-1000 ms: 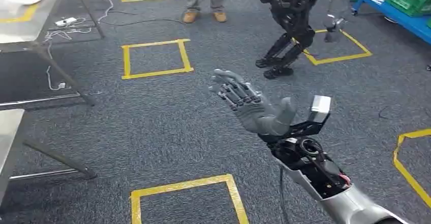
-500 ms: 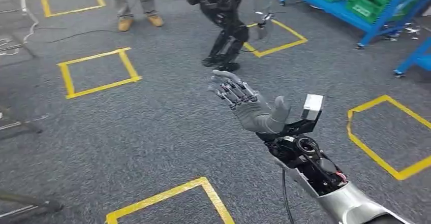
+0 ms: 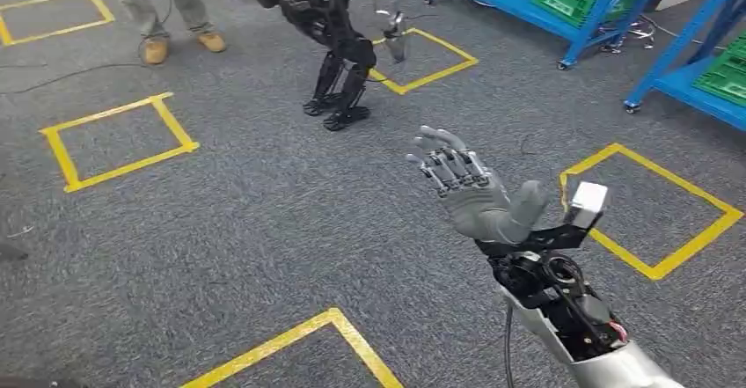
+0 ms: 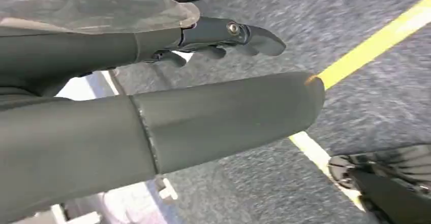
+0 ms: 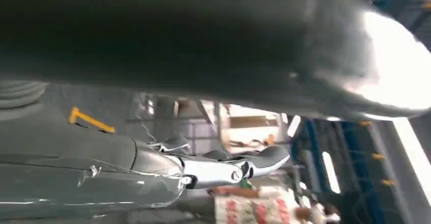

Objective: Take the parts from the cabinet and place them on the table.

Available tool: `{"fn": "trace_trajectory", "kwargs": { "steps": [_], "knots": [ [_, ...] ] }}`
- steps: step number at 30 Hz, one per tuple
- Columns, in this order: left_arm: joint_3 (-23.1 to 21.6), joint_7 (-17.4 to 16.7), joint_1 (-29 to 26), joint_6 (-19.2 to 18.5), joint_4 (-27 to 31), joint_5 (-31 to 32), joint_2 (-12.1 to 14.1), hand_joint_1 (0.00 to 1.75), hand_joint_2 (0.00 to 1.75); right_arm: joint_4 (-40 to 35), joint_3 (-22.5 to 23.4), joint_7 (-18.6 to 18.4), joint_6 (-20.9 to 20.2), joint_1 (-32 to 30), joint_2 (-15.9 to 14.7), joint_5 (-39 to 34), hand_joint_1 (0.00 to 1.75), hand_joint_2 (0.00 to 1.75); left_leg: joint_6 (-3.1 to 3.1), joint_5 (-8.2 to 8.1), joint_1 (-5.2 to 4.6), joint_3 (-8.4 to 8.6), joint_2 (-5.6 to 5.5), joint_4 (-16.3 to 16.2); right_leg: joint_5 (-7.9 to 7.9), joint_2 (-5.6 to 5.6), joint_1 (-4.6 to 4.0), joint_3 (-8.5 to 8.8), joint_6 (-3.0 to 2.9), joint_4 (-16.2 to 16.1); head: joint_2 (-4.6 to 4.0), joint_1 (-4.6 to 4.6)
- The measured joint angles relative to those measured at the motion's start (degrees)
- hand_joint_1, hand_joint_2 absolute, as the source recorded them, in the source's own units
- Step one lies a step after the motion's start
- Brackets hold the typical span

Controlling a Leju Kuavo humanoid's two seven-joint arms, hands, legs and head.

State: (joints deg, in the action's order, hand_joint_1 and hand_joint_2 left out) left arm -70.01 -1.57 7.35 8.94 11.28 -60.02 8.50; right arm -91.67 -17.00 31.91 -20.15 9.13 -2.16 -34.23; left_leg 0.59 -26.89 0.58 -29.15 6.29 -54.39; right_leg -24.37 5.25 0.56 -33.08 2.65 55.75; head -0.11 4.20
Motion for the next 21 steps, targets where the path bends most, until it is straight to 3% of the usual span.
{"fn": "trace_trajectory", "kwargs": {
  "steps": [1,2,3,4,5,6,8,9,10,11,12,13,14,15,16,18,19,20,21],
  "knots": [
    [0.00,0.28,0.05,0.06,0.00,0.15,0.13,0.00,0.00,-0.13,0.22,0.02,0.02,-0.36,0.00,0.19,0.00,0.00,0.10,0.02,0.03,0.14,0.39,0.19,0.09,-1.09,0.32,-0.14,-1.06,0.37,0.00,-0.57],
    [0.00,0.50,0.28,0.13,0.00,0.31,0.11,0.00,0.00,-0.28,0.50,0.07,0.07,-0.74,0.00,0.28,0.00,0.00,0.37,-0.11,-0.05,0.42,1.20,0.26,-0.08,-1.72,0.00,-0.34,-1.39,0.41,0.00,-1.34],
    [0.00,0.61,0.45,0.17,0.00,0.46,0.13,0.00,0.00,-0.48,0.77,0.04,0.18,-1.14,0.00,0.37,0.00,0.00,0.72,-0.21,0.21,0.76,2.07,0.38,-0.06,-2.55,-0.18,-0.38,-1.89,0.35,0.00,-1.51],
    [0.00,0.61,0.54,0.17,0.00,0.59,0.22,0.00,0.00,-0.90,0.96,0.02,0.61,-1.26,-0.02,0.50,0.00,0.00,1.26,-0.74,0.42,0.85,2.11,0.31,0.11,-3.40,-0.01,0.14,-2.47,0.05,0.00,-1.25],
    [0.00,0.52,0.54,0.17,0.00,0.61,0.50,0.00,0.00,-1.34,1.07,0.11,0.79,-1.33,-0.02,0.96,0.00,0.00,1.40,-1.96,0.73,0.59,-1.51,-1.26,0.15,-4.23,0.08,0.16,-2.67,-0.04,0.00,-1.73],
    [0.00,0.15,0.56,0.17,0.02,0.61,0.63,0.00,0.00,-1.60,1.11,0.13,0.92,-1.30,0.00,1.46,0.00,0.00,1.25,-3.96,0.74,-1.09,-3.89,-4.87,0.20,-4.79,0.08,0.15,-3.00,-0.03,0.00,-2.12],
    [0.00,-0.92,0.40,0.17,0.02,0.63,1.09,0.00,0.00,-1.70,1.07,0.15,1.05,-1.87,0.00,2.12,0.00,0.00,1.01,-8.00,0.50,-6.47,-5.65,-15.10,0.14,-6.41,-0.12,0.14,-3.44,-0.03,0.00,-3.09],
    [0.00,-1.29,0.32,0.17,0.00,0.72,1.27,0.00,0.00,-1.70,1.09,0.22,1.05,-2.30,0.00,2.14,0.00,0.00,0.82,-8.61,0.33,-8.80,-5.90,-18.78,0.12,-7.39,-0.30,0.18,-3.49,-0.02,0.00,-3.26],
    [0.00,-1.64,0.23,0.20,0.00,0.85,1.49,0.00,0.00,-1.70,1.09,0.30,1.07,-2.57,0.00,2.12,0.00,0.00,0.53,-7.77,0.20,-9.66,-5.98,-19.25,0.13,-8.43,-0.45,0.25,-3.51,-0.02,0.00,-3.31],
    [0.00,-2.10,0.16,0.28,0.00,1.03,1.62,0.00,0.00,-1.70,1.09,0.50,1.07,-2.75,0.00,2.05,0.00,0.00,0.15,-5.71,0.08,-9.20,-6.11,-17.08,0.12,-9.41,-0.55,0.33,-3.51,-0.02,0.00,-3.35],
    [0.00,-2.38,0.14,0.35,0.00,1.22,1.81,0.00,0.00,-1.68,1.09,0.87,1.01,-2.94,0.02,2.03,0.00,0.00,-0.25,-2.96,-0.02,-7.71,-6.40,-12.91,0.12,-10.33,-0.59,0.46,-3.51,-0.01,0.00,-3.43],
    [0.00,-2.56,0.23,0.35,0.00,1.33,2.01,0.00,0.00,-1.64,1.11,1.23,0.90,-3.12,0.02,2.03,0.00,0.00,-0.68,-0.07,-0.10,-5.57,-7.39,-7.61,0.12,-11.15,-0.59,0.59,-3.50,-0.01,0.00,-3.41],
    [0.00,-2.62,0.26,0.35,0.00,1.51,2.27,0.00,0.00,-1.49,1.11,1.88,0.57,-3.28,0.07,2.05,0.00,0.00,-1.06,2.07,-0.10,-3.49,-10.62,-2.45,0.12,-11.88,-0.43,0.55,-3.48,-0.02,0.00,-3.52],
    [0.00,-2.82,0.35,0.35,0.00,1.64,2.43,0.00,0.00,-1.31,1.11,2.36,0.44,-3.33,0.09,2.12,0.00,0.00,-0.98,1.51,-0.02,-2.95,-11.26,-0.95,0.04,-12.58,-0.79,0.28,-3.33,0.17,0.00,-3.55],
    [0.00,-3.17,0.41,0.35,0.00,1.79,2.64,0.00,0.00,-1.16,1.11,2.73,0.29,-3.51,0.11,2.27,0.00,0.00,-0.80,1.68,-0.12,-2.90,-10.49,-0.83,0.11,-13.19,-0.66,0.19,-3.16,0.14,0.00,-3.48],
    [-0.02,-3.52,0.84,0.35,0.00,1.99,2.62,0.00,0.00,-0.94,1.27,3.21,0.15,-4.11,0.11,2.51,0.00,0.00,-1.10,1.51,-0.39,-2.60,-9.46,-0.81,0.16,-14.44,-0.28,0.08,-2.57,-0.15,0.00,-3.50],
    [-0.02,-3.76,0.97,0.33,0.02,2.12,2.56,0.00,0.00,-0.92,1.51,3.30,0.13,-4.47,0.11,2.67,0.00,0.00,-1.46,1.81,-0.02,-2.28,-8.55,-0.01,0.11,-14.69,-0.60,-0.14,-2.24,-0.09,0.00,-3.43],
    [-0.02,-4.02,1.05,0.33,0.02,2.19,2.69,0.00,0.00,-0.92,1.86,3.41,0.13,-4.89,0.11,3.14,0.00,0.00,-1.70,2.01,0.01,-1.93,-7.78,0.42,-0.98,-10.79,-0.85,-0.26,-2.02,1.02,0.00,-3.35],
    [-0.02,-4.17,0.85,0.22,0.02,2.27,2.84,0.00,0.00,-0.92,2.03,3.37,0.13,-4.86,0.11,3.49,0.00,0.00,-1.97,2.02,-0.05,-1.81,-7.20,0.63,-3.17,-7.77,-1.27,-1.61,-1.61,3.83,0.00,-2.37]
  ]
}}
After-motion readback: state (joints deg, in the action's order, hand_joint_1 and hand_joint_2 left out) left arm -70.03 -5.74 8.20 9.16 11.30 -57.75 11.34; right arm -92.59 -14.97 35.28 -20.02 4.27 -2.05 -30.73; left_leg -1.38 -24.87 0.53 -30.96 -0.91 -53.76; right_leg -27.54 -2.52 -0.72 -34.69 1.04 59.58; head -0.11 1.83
